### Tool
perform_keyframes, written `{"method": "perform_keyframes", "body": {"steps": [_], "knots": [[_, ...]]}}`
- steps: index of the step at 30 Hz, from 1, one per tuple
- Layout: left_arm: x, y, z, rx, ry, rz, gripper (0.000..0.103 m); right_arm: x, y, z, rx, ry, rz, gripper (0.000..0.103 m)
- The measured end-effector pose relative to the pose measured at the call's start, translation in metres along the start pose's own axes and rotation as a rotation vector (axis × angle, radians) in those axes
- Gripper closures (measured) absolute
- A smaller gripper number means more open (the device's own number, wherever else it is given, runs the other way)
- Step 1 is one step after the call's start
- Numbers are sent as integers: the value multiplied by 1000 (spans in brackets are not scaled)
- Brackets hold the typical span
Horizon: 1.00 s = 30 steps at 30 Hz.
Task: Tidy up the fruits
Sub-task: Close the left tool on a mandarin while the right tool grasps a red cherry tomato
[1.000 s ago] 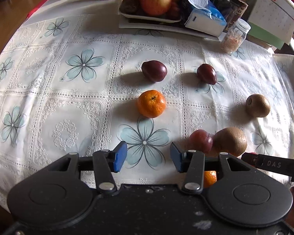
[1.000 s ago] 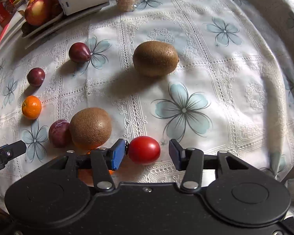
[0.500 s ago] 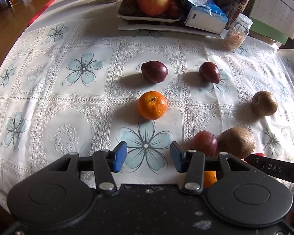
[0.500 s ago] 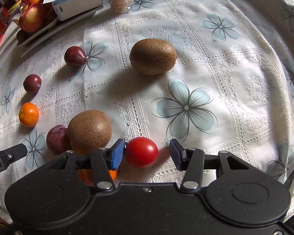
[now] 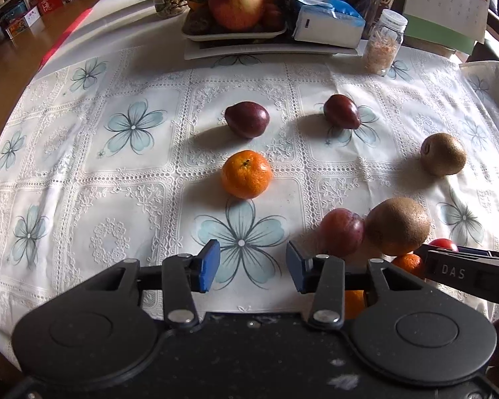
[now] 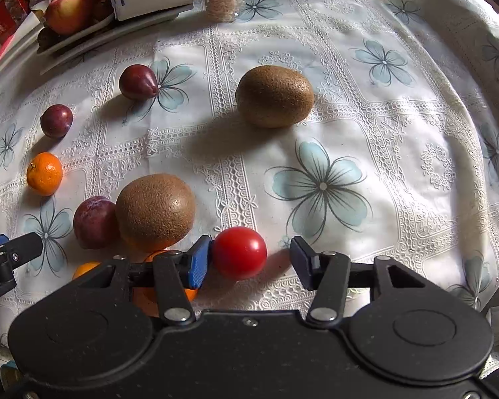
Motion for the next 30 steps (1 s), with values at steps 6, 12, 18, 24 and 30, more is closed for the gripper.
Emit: {"method": "perform_keyframes", "body": {"steps": [6,12,18,24,30], "knots": [[-2,0,0,-1,0,13,57,-2,-1,-1,-15,3,12,57],[-1,3,-3,-17,0,10,57,-1,5,8,21,37,-37,60],[-6,11,-10,-57,-14,31,57,-8,19,32,155,82,-78,60],[-1,26,-9,-25,-5,40,57,-25,29,40,186,99,-38,60],[16,50,-4,-38,-14,40,57,-34,30,38,148,75,5,60]]}}
Point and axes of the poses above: each gripper's, at about its wrist camera, not at the fingertips, and x roughly the way its jaws point, z to its right, y to its top, the point moved 2 cm from there along x, roughly the way its jaws point, and after that the axes turned 3 degrees about x, right-handed, at the moved point
